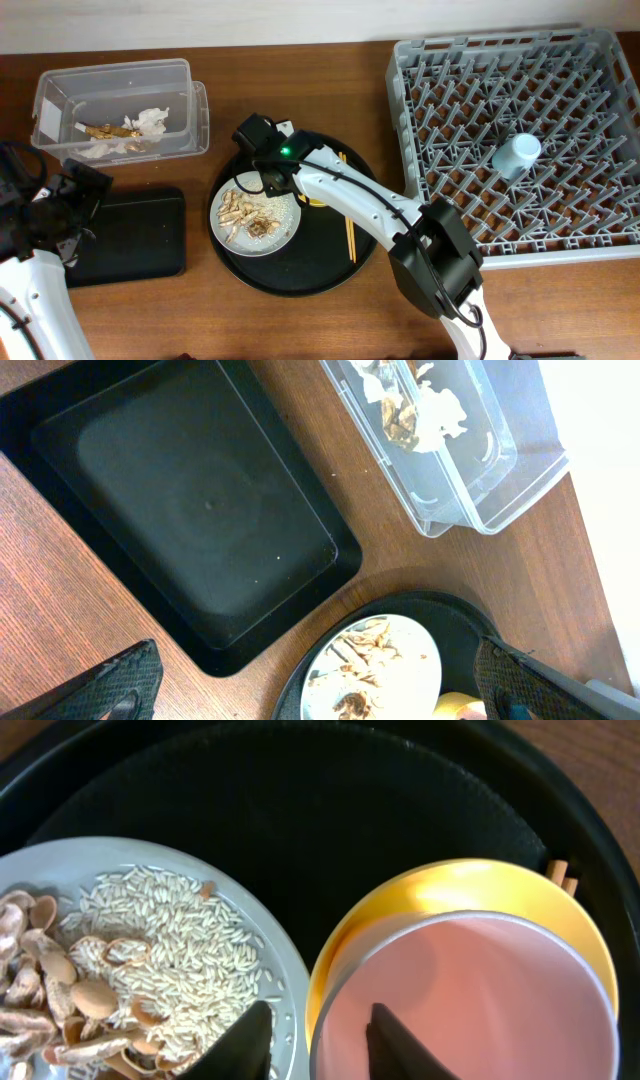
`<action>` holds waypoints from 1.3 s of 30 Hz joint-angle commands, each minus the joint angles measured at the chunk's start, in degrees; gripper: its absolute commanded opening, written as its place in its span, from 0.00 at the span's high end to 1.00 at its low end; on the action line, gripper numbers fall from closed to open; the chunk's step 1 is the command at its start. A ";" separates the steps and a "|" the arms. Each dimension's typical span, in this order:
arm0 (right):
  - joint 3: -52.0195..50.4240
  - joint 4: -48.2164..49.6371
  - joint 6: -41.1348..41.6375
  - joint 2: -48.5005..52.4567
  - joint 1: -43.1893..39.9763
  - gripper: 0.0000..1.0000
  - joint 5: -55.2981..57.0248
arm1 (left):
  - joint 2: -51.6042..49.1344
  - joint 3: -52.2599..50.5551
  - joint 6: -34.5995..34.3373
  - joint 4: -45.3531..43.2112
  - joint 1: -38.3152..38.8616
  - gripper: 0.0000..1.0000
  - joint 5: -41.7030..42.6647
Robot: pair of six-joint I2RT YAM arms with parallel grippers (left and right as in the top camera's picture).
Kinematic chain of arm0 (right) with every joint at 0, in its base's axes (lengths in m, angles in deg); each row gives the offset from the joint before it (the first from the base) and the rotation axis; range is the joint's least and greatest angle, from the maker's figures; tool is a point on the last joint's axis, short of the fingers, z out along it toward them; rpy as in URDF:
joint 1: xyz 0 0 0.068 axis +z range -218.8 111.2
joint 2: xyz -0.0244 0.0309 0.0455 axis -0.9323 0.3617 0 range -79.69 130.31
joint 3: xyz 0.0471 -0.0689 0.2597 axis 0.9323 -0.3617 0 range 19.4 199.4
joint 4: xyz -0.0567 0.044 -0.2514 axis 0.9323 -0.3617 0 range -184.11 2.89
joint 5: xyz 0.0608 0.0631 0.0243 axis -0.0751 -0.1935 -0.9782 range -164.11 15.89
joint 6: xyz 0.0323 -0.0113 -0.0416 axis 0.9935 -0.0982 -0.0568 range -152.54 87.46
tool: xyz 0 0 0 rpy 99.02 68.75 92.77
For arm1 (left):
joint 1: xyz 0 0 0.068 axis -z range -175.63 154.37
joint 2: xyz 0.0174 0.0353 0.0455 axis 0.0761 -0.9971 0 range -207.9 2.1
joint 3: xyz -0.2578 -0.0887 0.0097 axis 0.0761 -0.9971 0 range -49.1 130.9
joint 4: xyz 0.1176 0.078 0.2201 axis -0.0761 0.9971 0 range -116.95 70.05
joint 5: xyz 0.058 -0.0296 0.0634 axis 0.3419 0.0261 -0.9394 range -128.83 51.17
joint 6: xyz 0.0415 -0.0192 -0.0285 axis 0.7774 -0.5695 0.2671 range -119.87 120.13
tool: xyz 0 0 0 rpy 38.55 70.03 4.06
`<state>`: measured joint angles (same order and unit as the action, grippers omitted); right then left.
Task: Sort waste into correct bins and load items into the dishwasher rack
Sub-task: 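Move right gripper back to the pink cup on the yellow bowl, then grasp the pink cup rim with right gripper and lift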
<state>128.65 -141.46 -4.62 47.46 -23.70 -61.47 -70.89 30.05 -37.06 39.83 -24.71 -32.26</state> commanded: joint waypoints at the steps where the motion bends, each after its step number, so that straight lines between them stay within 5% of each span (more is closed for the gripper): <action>1: 4.63 -2.05 0.15 -0.31 0.52 0.82 1.18 | -0.24 -0.17 -0.57 0.09 -0.33 0.01 -0.42; 3: 6.54 -3.78 0.00 -0.33 0.39 0.96 1.14 | -0.24 -0.15 -0.55 0.09 -0.33 0.01 -0.42; 11: 15.56 -12.85 -0.02 -0.48 -2.12 0.94 0.00 | -0.24 -0.17 -0.55 0.09 -0.33 0.01 -0.42; 16: 13.42 -12.24 -0.61 -0.15 -2.71 0.56 -4.09 | -0.24 -0.17 -0.55 0.09 -0.33 0.01 -0.42; 19: 8.68 -8.81 -0.59 -0.02 -2.40 0.48 -5.05 | -0.24 -0.17 -0.55 0.09 -0.33 0.01 -0.42; 39: 0.24 -2.62 0.20 0.09 0.63 0.65 -2.93 | -0.24 -0.17 -0.55 0.09 -0.33 0.01 -0.42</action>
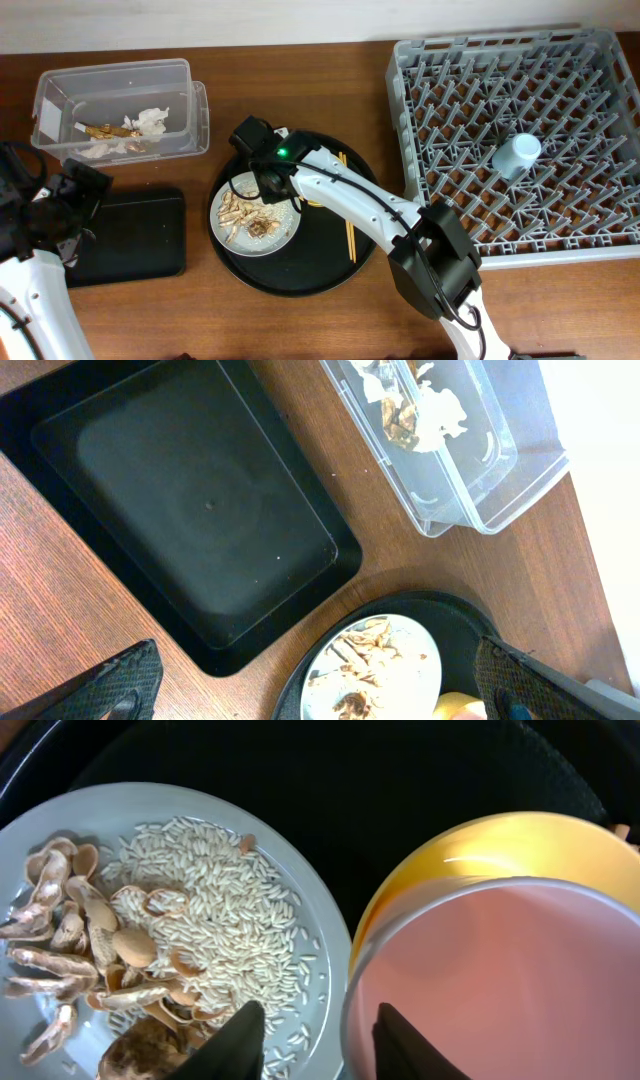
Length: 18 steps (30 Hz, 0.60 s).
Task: Sort waste into correct bins and load items into the dishwasher rack
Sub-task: 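Grasp the pink cup rim with right gripper and lift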
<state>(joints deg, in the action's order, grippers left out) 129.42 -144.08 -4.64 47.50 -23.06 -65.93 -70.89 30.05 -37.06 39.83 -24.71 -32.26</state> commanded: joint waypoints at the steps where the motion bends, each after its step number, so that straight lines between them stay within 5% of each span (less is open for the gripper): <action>1: -0.52 0.00 0.17 0.04 0.00 0.65 1.62 | -0.24 -0.17 -0.57 0.09 -0.33 0.01 -0.42; 7: -0.50 0.02 0.02 0.04 -0.04 0.96 3.23 | -0.24 -0.17 -0.55 0.09 -0.33 0.01 -0.42; 11: 2.01 -2.19 -0.02 -0.42 -0.50 0.96 4.79 | -0.24 -0.17 -0.55 0.09 -0.33 0.01 -0.42; 18: 23.28 -22.86 -2.64 -3.21 -7.58 0.96 9.88 | -0.24 -0.17 -0.55 0.09 -0.33 0.01 -0.42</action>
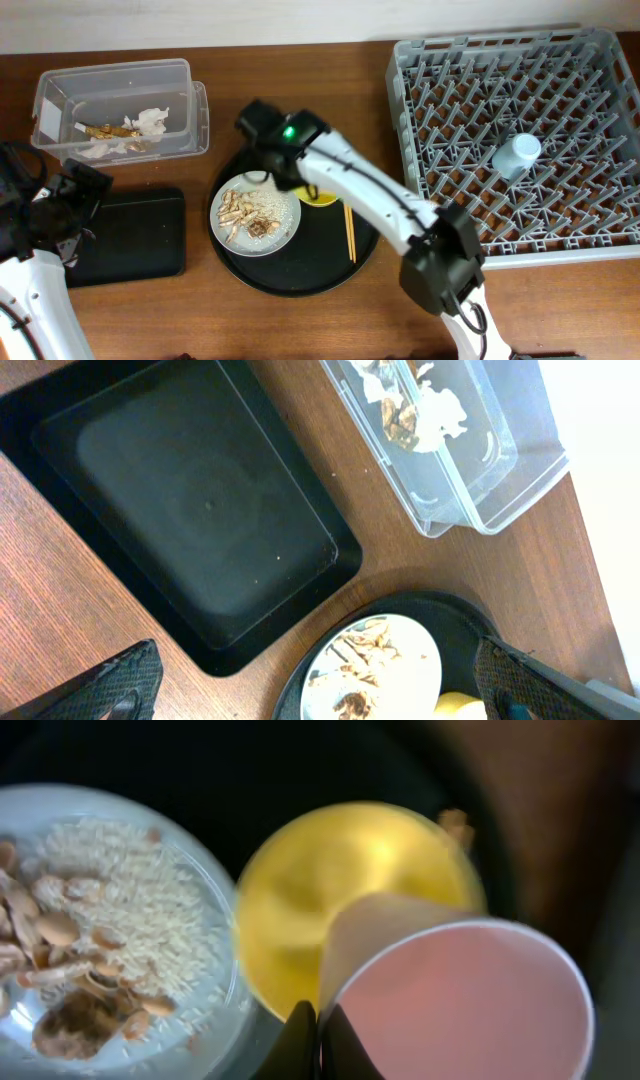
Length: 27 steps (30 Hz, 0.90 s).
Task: Sort waste into correct bins and load items into the dishwasher rack
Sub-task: 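Grasp the pink cup rim with right gripper and lift, then carry the pink cup into the dish rack and release it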
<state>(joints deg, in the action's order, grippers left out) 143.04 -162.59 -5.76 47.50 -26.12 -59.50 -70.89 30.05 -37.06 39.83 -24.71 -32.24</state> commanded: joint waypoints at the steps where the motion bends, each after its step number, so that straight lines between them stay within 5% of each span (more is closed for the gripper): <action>1: 12.98 -7.02 -2.40 -3.61 -6.08 0.95 3.39 | -0.24 -0.17 -0.55 0.09 -0.33 0.01 -0.44; 7: 29.46 -20.55 -4.07 -4.94 -17.25 0.96 2.47 | -0.24 -0.17 -0.55 0.09 -0.33 0.01 -0.44; 12: 31.71 -21.86 -14.73 -8.11 -30.95 0.96 -12.66 | -0.24 -0.17 -0.55 0.09 -0.33 0.01 -0.44; 27: 1.70 -21.00 -23.61 -18.51 -56.22 0.96 -26.03 | -0.24 -0.15 -0.55 0.09 -0.33 0.01 -0.44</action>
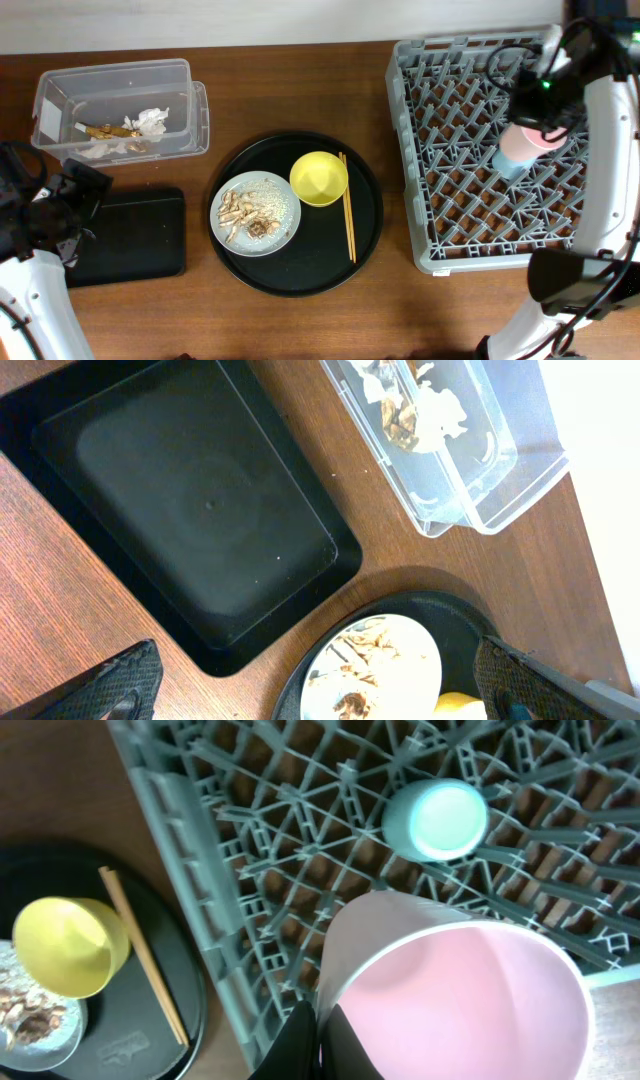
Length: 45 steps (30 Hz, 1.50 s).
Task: Sort waste into correct bins and load items into the dishwasher rack
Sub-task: 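Carry the pink cup into the dish rack and release it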
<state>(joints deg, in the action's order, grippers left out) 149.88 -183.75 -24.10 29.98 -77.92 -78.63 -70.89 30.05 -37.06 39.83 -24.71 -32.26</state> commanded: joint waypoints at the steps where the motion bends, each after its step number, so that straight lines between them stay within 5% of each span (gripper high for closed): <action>1: -6.56 0.46 -7.26 -0.98 -5.75 0.96 -10.29 | -0.24 -0.17 -0.55 0.09 -0.33 0.01 -0.42; 10: -22.08 -0.70 -34.32 -0.59 -19.21 0.96 -53.07 | -0.24 -0.17 -0.55 0.09 -0.33 0.01 -0.42; 14: -33.27 -0.04 -41.62 -0.55 -21.88 0.96 -60.57 | -0.24 -0.17 -0.55 0.09 -0.33 0.01 -0.42; 21: -48.61 9.75 -42.25 -0.24 -25.18 0.96 -69.13 | -0.24 -0.17 -0.55 0.09 -0.33 0.01 -0.42; 45: -49.96 11.23 -35.43 4.48 -29.49 0.95 -58.49 | -0.24 -0.17 -0.55 0.09 -0.33 0.01 -0.42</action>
<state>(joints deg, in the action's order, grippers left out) 99.58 -172.34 -61.56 33.89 -106.27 -142.95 -70.89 30.05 -37.06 39.83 -24.71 -32.26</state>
